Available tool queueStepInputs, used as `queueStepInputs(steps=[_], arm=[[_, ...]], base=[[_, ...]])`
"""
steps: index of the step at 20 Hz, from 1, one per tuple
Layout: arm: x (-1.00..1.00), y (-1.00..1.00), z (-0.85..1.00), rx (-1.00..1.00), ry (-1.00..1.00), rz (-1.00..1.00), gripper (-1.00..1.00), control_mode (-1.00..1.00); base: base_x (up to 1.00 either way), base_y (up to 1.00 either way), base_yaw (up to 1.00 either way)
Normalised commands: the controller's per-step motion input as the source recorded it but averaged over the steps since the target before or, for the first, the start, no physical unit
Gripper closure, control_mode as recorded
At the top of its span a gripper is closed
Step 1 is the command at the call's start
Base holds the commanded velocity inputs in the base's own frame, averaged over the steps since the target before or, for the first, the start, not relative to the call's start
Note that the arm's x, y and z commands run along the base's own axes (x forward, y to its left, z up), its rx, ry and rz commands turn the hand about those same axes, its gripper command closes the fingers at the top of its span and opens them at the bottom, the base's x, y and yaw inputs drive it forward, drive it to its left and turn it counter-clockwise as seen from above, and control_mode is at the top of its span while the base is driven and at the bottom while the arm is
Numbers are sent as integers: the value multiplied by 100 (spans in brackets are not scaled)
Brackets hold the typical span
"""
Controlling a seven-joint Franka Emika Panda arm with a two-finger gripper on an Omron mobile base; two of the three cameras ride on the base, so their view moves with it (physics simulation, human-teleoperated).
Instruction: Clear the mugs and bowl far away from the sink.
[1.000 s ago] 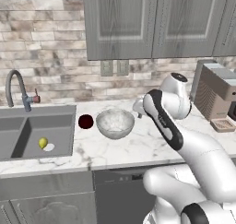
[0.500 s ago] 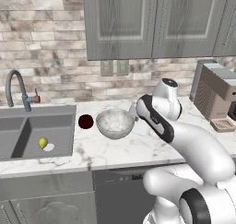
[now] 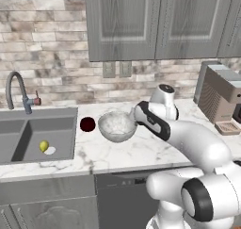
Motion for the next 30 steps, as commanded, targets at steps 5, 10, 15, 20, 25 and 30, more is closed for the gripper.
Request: queueStepInputs(steps=[5,10,15,20,25,30], arm=[[23,7,-11,-1,0,0,-100,-100],[18,8,-8,-1,0,0,-100,-100],[1,10,-22,-2,0,0,-100,-100],[2,6,-19,-2,0,0,-100,-100],[12,11,-8,-2,-2,0,-100,-100],[10,10,-1,-1,-1,0,-100,-100]], base=[[0,0,0],[0,0,0],[0,0,0],[0,0,0],[0,0,0],[0,0,0]])
